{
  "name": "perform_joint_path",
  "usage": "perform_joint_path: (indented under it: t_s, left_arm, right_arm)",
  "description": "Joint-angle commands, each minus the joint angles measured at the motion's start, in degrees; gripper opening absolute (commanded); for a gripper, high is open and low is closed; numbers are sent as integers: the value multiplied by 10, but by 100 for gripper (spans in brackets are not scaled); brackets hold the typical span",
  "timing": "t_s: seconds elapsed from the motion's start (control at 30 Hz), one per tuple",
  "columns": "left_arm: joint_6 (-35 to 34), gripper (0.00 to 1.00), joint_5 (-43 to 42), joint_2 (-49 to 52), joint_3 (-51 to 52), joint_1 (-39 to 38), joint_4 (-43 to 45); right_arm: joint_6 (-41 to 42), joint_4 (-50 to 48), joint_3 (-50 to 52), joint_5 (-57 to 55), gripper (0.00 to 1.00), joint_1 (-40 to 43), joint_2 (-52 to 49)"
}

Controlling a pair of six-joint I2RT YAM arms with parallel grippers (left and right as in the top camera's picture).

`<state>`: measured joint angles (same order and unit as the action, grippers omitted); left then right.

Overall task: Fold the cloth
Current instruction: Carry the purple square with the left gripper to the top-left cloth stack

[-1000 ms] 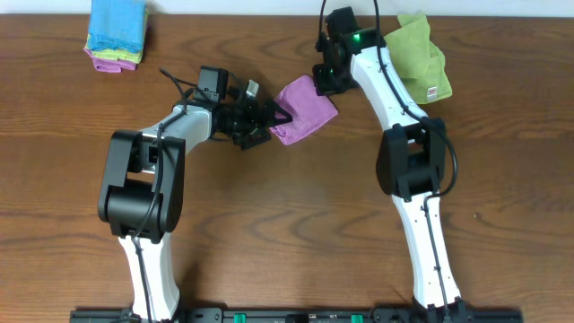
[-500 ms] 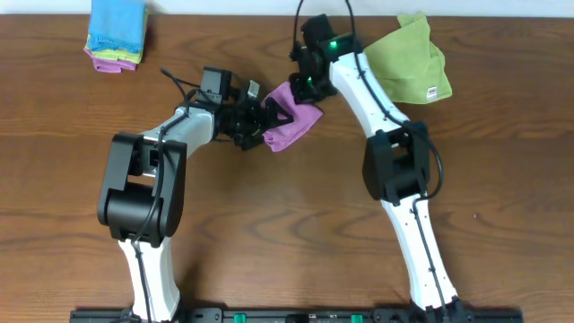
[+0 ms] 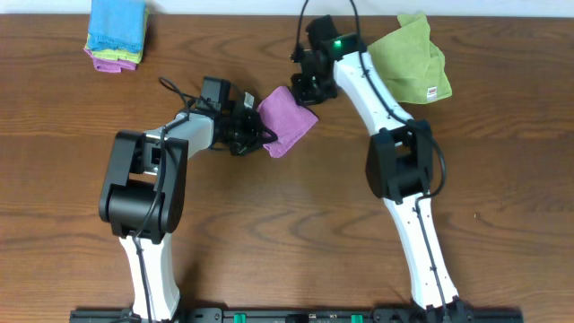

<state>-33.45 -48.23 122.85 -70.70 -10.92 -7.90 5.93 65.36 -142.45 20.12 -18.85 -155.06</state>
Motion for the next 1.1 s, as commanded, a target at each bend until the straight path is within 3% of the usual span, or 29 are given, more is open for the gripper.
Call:
perform_joint_path:
  t_s: [0.0,0.13,0.3,0.47,0.63,0.9,1.07]
  left_arm:
    - [-19,6,3,24,-5,23,33]
    - [-45,6,0,14,-72,52,84]
    - [-50,6,12,3,-221,100,85]
    - [-94,6,111,3,-342,155,84]
    - [-170,6,176,6,-356,214,85]
    - [-169,6,214,10,-356,268,86]
    - [-180,5,219,21,-356,285,144]
  right_arm:
    - [7,9,17,-43,1,38,-8]
    - [7,9,17,-53,1,59,38]
    - [7,9,17,-67,1,63,94]
    - [7,9,17,-70,1,57,137]
    - [7,11,17,-70,1,55,152]
    - [7,11,18,-70,1,54,152]
    - [7,6,18,-70,1,54,152]
